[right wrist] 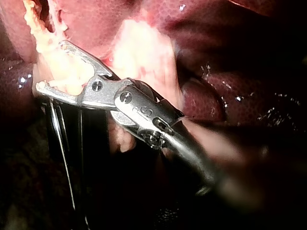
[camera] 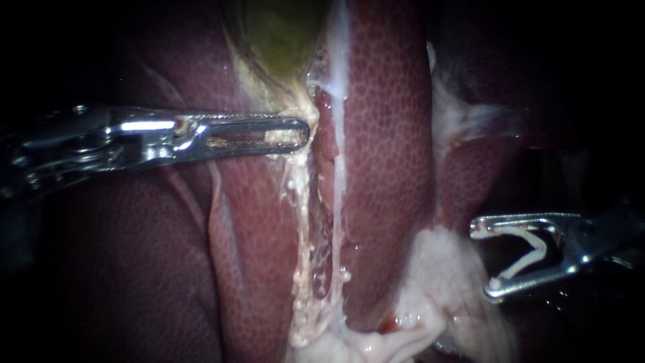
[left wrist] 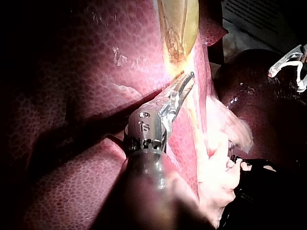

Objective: Clipping first clip left tube

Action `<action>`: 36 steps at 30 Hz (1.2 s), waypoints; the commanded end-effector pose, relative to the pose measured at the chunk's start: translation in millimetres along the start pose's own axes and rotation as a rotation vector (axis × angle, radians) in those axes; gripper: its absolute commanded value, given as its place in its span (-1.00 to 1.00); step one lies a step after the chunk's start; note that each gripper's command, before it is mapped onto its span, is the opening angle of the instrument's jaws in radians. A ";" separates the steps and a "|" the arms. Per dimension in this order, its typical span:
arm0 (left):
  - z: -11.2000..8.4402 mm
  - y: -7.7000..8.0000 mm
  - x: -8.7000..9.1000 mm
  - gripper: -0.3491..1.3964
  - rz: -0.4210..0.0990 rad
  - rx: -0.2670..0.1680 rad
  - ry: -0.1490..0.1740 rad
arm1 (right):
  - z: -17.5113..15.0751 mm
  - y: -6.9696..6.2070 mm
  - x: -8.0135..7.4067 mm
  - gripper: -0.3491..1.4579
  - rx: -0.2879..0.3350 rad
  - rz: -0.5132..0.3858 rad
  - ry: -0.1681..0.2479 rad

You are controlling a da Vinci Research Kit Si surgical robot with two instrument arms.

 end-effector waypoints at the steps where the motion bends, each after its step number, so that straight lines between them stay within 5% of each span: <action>1: 0.0 0.0 0.0 -1.00 0.000 0.000 0.000 | 0.0 0.0 0.0 0.06 0.001 0.000 0.000; 10: -0.8 0.2 -0.3 -1.00 -0.001 0.006 0.003 | 0.0 0.0 0.0 0.06 0.000 0.000 0.000; 26: -7.8 -1.2 -5.5 -1.00 -0.030 -0.014 -0.010 | 0.0 0.0 0.0 0.05 0.000 0.000 0.000; 36: -9.5 -1.1 -6.8 -1.00 -0.045 -0.026 -0.025 | 0.0 0.1 0.0 0.05 -0.001 0.000 0.000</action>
